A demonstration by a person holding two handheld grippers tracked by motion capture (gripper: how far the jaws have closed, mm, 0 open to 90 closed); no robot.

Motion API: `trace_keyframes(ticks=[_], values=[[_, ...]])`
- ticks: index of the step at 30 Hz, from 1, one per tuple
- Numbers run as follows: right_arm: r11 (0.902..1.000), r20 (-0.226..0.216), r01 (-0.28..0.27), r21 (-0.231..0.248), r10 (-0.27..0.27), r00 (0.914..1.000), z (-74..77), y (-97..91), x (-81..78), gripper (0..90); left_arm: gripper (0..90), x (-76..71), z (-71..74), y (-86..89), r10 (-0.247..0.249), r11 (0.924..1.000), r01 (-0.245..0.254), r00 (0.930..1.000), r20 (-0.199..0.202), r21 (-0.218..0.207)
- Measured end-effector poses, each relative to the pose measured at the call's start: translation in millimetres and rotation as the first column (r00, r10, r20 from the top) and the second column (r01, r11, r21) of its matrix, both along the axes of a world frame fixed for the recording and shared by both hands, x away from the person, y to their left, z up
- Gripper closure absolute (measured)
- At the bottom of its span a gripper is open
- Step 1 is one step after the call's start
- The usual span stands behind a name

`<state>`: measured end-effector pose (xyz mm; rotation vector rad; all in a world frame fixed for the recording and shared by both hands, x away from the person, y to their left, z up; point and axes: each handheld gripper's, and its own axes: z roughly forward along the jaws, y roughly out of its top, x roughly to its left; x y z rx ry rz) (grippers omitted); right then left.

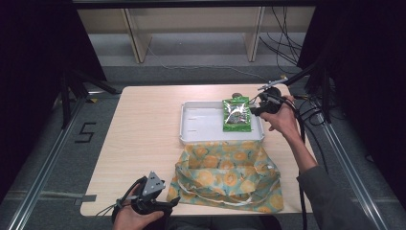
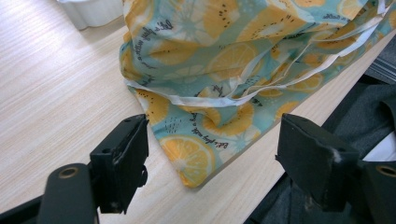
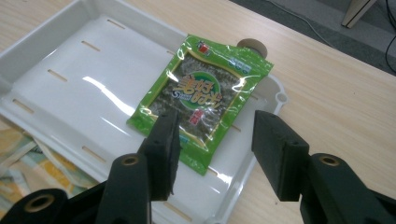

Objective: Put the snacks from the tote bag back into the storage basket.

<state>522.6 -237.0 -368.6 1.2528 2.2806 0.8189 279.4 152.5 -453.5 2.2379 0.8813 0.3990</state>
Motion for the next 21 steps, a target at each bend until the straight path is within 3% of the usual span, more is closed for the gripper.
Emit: trace_keyframes(ticks=[1,7,9,14,16,21], values=[[0.9998,-0.012,0.011,0.014,-0.010,0.9999,0.0,-0.3,-4.1,51.5,24.4,-0.1,-0.3,-0.3,0.003,1.0000,-0.003,1.0000,0.000,-0.005],[0.9999,0.017,-0.015,0.006,0.014,0.9998,-5.4,-10.9,-16.4,49.7,24.4,0.0,-0.4,-0.2,0.002,1.0000,-0.002,1.0000,-0.002,-0.003],[0.9997,-0.001,-0.012,0.019,0.012,0.9999,-9.9,-14.8,-24.5,49.4,24.4,0.6,-0.4,0.2,-0.002,1.0000,0.002,1.0000,0.002,-0.004],[0.9995,-0.004,-0.022,0.023,0.022,0.9997,-15.7,-24.5,-37.9,49.0,24.4,0.3,-0.4,0.4,0.001,1.0000,-0.001,1.0000,0.002,0.000],[0.9993,0.008,-0.030,0.021,0.029,0.9995,-17.3,-26.5,-39.3,48.9,24.4,-0.6,-1.1,-0.3,0.019,0.9997,-0.019,0.9998,-0.010,-0.017],[0.9996,-0.019,-0.018,0.021,0.018,0.9996,-19.1,-37.4,-51.5,48.9,24.4,-0.2,-0.1,0.9,0.015,0.9999,-0.015,0.9999,-0.005,-0.004]])
